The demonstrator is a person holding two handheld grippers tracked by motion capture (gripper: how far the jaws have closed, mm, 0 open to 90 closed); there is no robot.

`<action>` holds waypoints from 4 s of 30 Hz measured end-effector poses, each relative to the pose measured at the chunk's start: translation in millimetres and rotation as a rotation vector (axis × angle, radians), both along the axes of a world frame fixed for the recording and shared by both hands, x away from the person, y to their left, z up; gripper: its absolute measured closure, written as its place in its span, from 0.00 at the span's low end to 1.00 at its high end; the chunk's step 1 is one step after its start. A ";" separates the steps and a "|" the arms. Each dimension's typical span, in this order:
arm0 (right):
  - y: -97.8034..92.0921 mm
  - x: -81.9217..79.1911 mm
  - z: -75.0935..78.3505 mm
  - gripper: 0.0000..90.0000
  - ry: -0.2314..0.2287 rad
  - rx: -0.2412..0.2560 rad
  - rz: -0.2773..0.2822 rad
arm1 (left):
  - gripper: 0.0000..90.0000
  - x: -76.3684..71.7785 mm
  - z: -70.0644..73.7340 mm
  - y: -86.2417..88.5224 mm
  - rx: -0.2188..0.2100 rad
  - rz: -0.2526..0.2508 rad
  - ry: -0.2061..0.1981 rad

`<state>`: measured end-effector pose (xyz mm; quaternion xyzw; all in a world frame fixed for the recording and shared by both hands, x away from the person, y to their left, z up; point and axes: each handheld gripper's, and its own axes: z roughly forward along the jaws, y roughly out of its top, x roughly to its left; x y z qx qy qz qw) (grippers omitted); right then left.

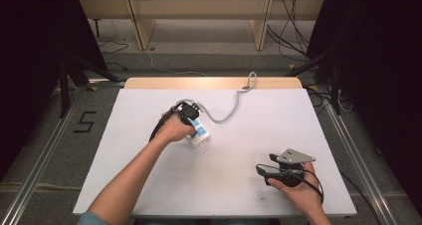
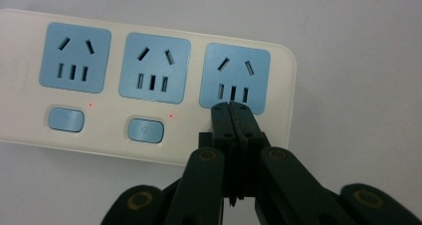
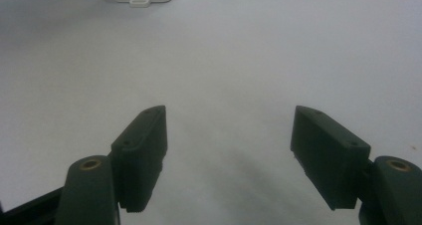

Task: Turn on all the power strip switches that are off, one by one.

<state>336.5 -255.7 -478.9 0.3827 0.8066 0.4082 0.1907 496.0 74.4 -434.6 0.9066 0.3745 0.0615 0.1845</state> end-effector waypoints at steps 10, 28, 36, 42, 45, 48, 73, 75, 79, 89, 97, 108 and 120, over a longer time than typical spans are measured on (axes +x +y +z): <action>0.6 0.0 -0.2 0.35 0.001 0.000 0.004 | 1.00 -1.5 -0.4 -1.9 0.020 -0.010 -0.012; -0.5 0.4 -0.4 0.35 0.001 0.003 0.001 | 1.00 -6.4 3.4 2.2 -0.065 0.010 -0.055; -0.6 0.8 -0.6 0.35 0.002 0.001 0.001 | 0.99 -12.1 13.5 9.2 -0.105 0.025 -0.114; 0.0 0.8 -0.9 0.35 0.003 0.002 0.002 | 0.99 -17.2 14.5 13.7 -0.126 0.027 -0.119; -0.1 0.9 -0.9 0.35 0.004 0.002 0.002 | 0.93 -19.3 14.2 17.4 -0.138 0.040 -0.122; -0.2 1.3 -1.2 0.35 0.007 0.000 0.003 | 0.93 -21.8 14.4 22.4 -0.141 0.045 -0.132; -0.1 1.2 -0.9 0.35 0.007 0.001 0.002 | 0.41 -55.5 19.3 54.6 -0.246 0.136 -0.212; -0.5 1.2 -0.8 0.35 0.005 0.004 0.001 | 0.40 -58.2 18.4 56.4 -0.236 0.128 -0.207; -1.4 1.1 -0.1 0.35 0.005 0.008 -0.004 | 0.37 -64.7 15.9 60.0 -0.234 0.122 -0.218; -5.4 1.7 0.9 0.35 0.000 0.012 -0.015 | 0.33 -77.7 10.6 81.4 -0.271 0.126 -0.285; -8.9 1.9 1.9 0.35 -0.003 0.016 -0.028 | 0.29 -89.1 2.4 91.3 -0.288 0.129 -0.323; -13.5 1.8 2.8 0.35 -0.002 0.011 -0.040 | 0.27 -103.0 0.4 113.8 -0.296 0.143 -0.363; -13.8 1.6 2.8 0.35 0.001 0.011 -0.038 | 0.26 -113.6 -5.5 133.2 -0.292 0.142 -0.361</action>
